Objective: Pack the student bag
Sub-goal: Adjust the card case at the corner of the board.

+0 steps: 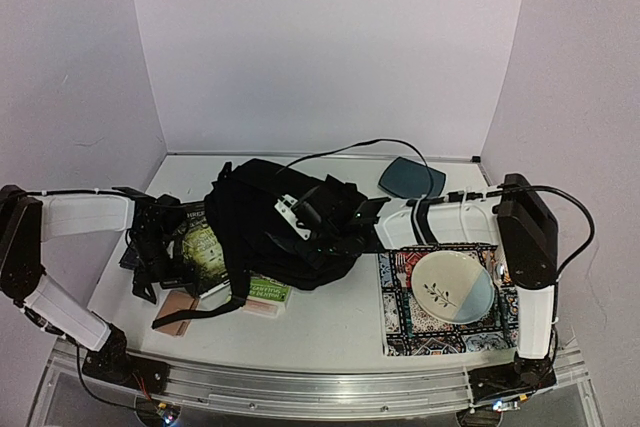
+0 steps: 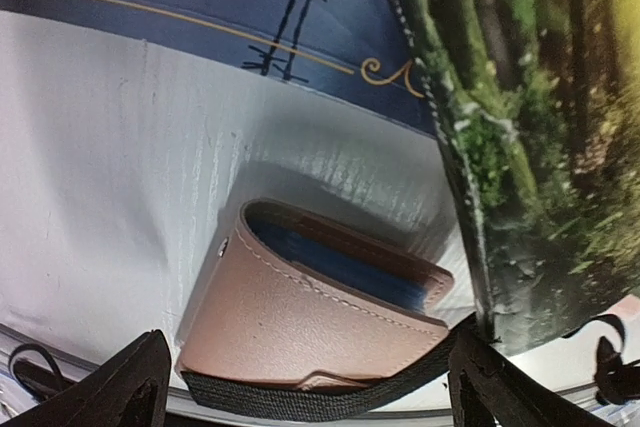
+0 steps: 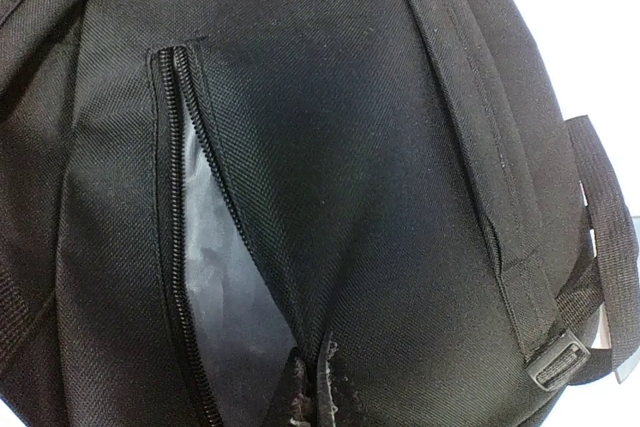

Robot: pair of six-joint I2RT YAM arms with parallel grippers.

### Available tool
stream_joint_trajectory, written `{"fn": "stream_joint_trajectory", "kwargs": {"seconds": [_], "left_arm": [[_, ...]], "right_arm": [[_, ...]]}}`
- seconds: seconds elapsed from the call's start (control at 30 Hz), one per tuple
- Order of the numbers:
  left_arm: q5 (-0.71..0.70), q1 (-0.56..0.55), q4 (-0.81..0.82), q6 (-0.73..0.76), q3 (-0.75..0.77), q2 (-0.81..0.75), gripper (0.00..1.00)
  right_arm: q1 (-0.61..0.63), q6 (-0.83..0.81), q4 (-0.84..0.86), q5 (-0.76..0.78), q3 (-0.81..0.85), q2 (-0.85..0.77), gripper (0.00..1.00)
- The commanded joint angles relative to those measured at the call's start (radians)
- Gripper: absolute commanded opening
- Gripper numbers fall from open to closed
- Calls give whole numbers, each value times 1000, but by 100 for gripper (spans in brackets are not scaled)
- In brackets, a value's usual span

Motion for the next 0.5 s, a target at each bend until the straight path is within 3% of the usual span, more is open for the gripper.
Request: {"fn": "stream_joint_trajectory", "kwargs": {"seconds": [0.0,0.47], "left_arm": [[-17,-5,5,114,38,42,99],[145,-55,128,185,-8,153,98]], "right_arm": [[-5,29,-21,-3,-15,-69,0],[-5,39,-17,-12,-28,-82,0]]}}
